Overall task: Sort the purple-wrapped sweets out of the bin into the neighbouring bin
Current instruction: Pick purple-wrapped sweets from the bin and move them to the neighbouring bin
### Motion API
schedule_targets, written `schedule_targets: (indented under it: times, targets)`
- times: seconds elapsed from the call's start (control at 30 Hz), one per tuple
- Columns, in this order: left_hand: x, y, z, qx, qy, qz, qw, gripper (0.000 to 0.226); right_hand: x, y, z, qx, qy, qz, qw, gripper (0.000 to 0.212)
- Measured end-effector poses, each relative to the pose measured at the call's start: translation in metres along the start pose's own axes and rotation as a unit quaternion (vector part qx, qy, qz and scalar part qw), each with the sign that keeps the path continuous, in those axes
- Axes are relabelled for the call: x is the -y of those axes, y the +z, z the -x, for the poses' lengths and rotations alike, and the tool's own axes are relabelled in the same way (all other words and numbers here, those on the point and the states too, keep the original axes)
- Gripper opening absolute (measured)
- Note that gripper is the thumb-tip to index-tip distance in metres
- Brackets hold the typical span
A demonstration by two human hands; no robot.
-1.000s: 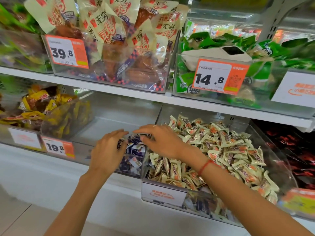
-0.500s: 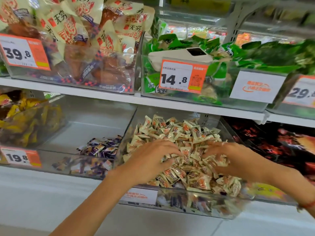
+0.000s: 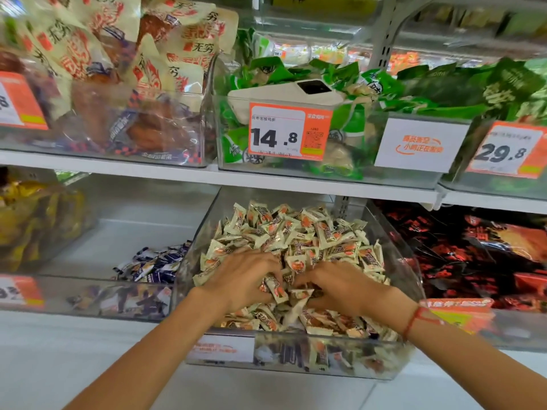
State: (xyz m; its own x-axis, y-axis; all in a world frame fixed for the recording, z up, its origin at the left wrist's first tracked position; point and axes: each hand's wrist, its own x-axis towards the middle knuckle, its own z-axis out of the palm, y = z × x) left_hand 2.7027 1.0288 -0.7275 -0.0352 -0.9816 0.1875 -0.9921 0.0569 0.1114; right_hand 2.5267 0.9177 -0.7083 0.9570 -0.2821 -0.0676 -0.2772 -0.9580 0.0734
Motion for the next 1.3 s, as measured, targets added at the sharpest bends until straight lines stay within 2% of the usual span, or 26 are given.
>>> schedule_targets:
  times: [0.13, 0.2, 0.3, 0.37, 0.53, 0.67, 0.73, 0.8, 0.87, 0.9, 1.07, 1.17, 1.3]
  targets:
    - [0.007, -0.014, 0.006, -0.089, -0.038, -0.049, 0.994, 0.026, -0.004, -0.002, -0.015, -0.015, 0.028, -0.039, 0.999, 0.049]
    - [0.015, -0.022, 0.01, -0.127, -0.08, -0.078, 0.986, 0.028, -0.005, -0.003, -0.021, -0.052, 0.054, -0.077, 0.994, 0.048]
    - [0.022, -0.031, 0.013, -0.122, -0.135, -0.127, 0.975, 0.031, -0.009, -0.009, -0.035, -0.153, 0.101, -0.126, 0.975, 0.04]
    - [0.021, -0.032, 0.015, -0.126, -0.15, -0.131, 0.972, 0.03, -0.016, -0.014, -0.046, -0.195, 0.147, -0.148, 0.958, 0.042]
    - [0.016, -0.035, 0.021, -0.153, -0.174, -0.086, 0.969, 0.019, -0.021, -0.021, -0.054, -0.193, 0.209, -0.199, 0.938, 0.052]
    - [0.013, -0.03, 0.02, -0.192, -0.14, -0.048, 0.97, 0.017, -0.021, -0.017, -0.051, -0.179, 0.203, -0.191, 0.943, 0.051]
    - [0.009, -0.024, 0.017, -0.171, -0.076, -0.006, 0.982, 0.021, -0.02, -0.016, -0.05, -0.177, 0.207, -0.186, 0.944, 0.051]
    - [0.005, -0.016, 0.016, -0.056, -0.016, 0.019, 0.998, 0.035, -0.019, -0.017, -0.047, -0.179, 0.202, -0.182, 0.946, 0.046]
    - [0.005, -0.007, 0.015, 0.032, 0.0, -0.025, 0.999, 0.046, -0.018, -0.018, -0.042, -0.188, 0.199, -0.167, 0.947, 0.042]
    - [0.007, -0.002, 0.016, 0.041, 0.001, -0.052, 0.998, 0.047, -0.017, -0.019, -0.038, -0.195, 0.202, -0.153, 0.948, 0.042]
    - [0.011, 0.005, 0.016, -0.014, -0.012, -0.073, 0.997, 0.039, -0.016, -0.021, -0.013, -0.228, 0.225, -0.109, 0.941, 0.031]
    - [0.011, 0.002, 0.011, -0.042, -0.035, -0.084, 0.995, 0.038, -0.016, -0.027, 0.001, -0.221, 0.23, -0.123, 0.94, 0.033]
    - [0.012, -0.002, 0.007, -0.089, -0.072, -0.092, 0.989, 0.036, -0.018, -0.03, 0.025, -0.19, 0.223, -0.037, 0.956, 0.025]
